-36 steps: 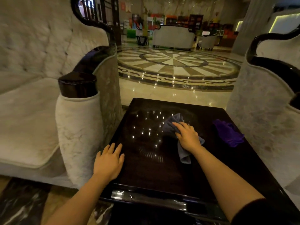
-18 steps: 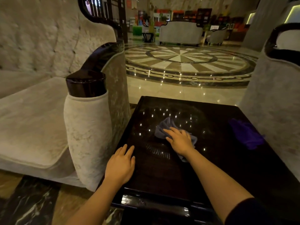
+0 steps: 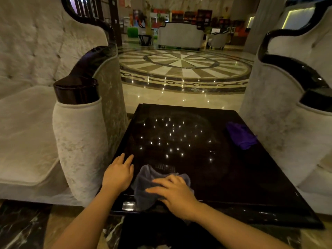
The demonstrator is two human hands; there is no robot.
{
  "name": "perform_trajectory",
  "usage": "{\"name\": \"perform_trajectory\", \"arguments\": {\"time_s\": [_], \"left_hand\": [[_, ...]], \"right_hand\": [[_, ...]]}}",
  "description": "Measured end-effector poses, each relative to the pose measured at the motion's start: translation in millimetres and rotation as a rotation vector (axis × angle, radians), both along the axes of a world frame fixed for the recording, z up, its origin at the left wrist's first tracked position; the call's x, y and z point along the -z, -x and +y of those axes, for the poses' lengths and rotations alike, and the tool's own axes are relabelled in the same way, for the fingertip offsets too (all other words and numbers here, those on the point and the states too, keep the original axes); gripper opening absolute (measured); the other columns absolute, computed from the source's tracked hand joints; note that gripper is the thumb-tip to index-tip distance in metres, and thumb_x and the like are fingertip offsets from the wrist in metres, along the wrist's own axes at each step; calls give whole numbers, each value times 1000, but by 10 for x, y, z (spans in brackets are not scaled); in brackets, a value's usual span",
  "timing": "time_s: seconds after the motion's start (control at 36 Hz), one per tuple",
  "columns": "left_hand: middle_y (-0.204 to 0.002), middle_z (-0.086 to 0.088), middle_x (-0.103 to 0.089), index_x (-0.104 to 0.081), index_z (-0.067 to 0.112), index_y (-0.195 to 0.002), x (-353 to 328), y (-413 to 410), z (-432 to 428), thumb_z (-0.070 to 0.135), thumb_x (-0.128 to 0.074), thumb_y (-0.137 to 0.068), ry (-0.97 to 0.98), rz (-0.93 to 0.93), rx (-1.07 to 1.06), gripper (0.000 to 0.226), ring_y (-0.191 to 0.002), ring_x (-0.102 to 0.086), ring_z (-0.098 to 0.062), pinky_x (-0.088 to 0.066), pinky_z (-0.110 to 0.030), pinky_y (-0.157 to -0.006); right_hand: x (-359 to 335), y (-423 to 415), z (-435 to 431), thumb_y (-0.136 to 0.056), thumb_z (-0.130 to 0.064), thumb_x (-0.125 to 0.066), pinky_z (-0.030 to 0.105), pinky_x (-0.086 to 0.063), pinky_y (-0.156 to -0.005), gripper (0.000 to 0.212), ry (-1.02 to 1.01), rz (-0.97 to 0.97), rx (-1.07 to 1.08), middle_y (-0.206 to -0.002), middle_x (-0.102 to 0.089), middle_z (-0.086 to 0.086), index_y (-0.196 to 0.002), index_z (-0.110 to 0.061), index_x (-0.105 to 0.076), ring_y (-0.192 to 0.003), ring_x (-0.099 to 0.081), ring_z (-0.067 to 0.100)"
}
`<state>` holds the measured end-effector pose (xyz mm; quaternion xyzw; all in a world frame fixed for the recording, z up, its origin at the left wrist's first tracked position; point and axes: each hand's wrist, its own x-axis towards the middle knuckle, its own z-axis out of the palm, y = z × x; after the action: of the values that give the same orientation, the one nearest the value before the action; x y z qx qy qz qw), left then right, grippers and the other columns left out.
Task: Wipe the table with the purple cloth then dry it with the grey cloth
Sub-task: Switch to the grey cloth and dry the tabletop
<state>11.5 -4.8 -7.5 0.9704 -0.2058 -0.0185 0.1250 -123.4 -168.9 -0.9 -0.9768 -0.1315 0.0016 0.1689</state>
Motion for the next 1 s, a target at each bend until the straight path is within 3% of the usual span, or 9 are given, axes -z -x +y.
{"name": "perform_trajectory", "arguments": {"time_s": [0.08, 0.25, 0.44, 0.58, 0.86, 1.0], "left_hand": [[-155, -14, -20, -23, 21, -145, -12, -4, 5, 32, -30, -98, -38, 11, 14, 49, -142, -22, -29, -27, -38, -113], [-157, -8, -16, -16, 27, -146, -40, -14, 10, 41, -24, -98, -136, 5, 64, 51, -145, -15, -25, -23, -39, -115], [-157, -5, -18, -9, 30, -147, -121, -1, -39, 45, -23, -97, -180, -29, 65, 54, -144, -17, -23, -24, -39, -115], [-157, -4, -18, -9, 29, -147, -141, 37, -185, 46, -25, -96, -122, -4, 64, 56, -144, -17, -21, -24, -38, -115], [-157, -1, -19, -11, 32, -147, 6, 27, -275, 48, -26, -95, -126, -25, 74, 56, -145, -15, -19, -18, -34, -117], [-157, -2, -20, -13, 34, -146, 14, 15, -282, 48, -26, -95, -128, -36, 74, 54, -145, -15, -20, -18, -34, -117]], "right_hand": [[-49, 210, 51, -90, -26, -42, 43, -36, -93, 35, 64, -68, -75, -137, -50, -5, -122, -34, -54, -113, -49, 26], [-228, 383, -88, -91, -32, -33, 39, -28, -91, 39, -3, -4, -144, -140, -46, -7, -124, -29, -52, -111, -42, 31], [-621, 187, -795, -91, -21, -46, 28, -24, -90, 35, 3, -124, 197, -142, -43, -10, -124, -34, -52, -117, -39, 21], [-656, -38, -1392, -92, -19, -47, 38, -33, -91, 35, 2, -195, 491, -141, -44, -6, -124, -33, -51, -116, -42, 27], [-318, -535, -2024, -96, -30, -38, 46, -37, -91, 38, -1, -99, 747, -146, -36, 0, -134, -30, -38, -122, -37, 33], [-169, -742, -2072, -95, -44, -33, 49, -28, -105, 51, 20, 95, 813, -154, -20, 2, -142, -33, -18, -134, -25, 36]]}}
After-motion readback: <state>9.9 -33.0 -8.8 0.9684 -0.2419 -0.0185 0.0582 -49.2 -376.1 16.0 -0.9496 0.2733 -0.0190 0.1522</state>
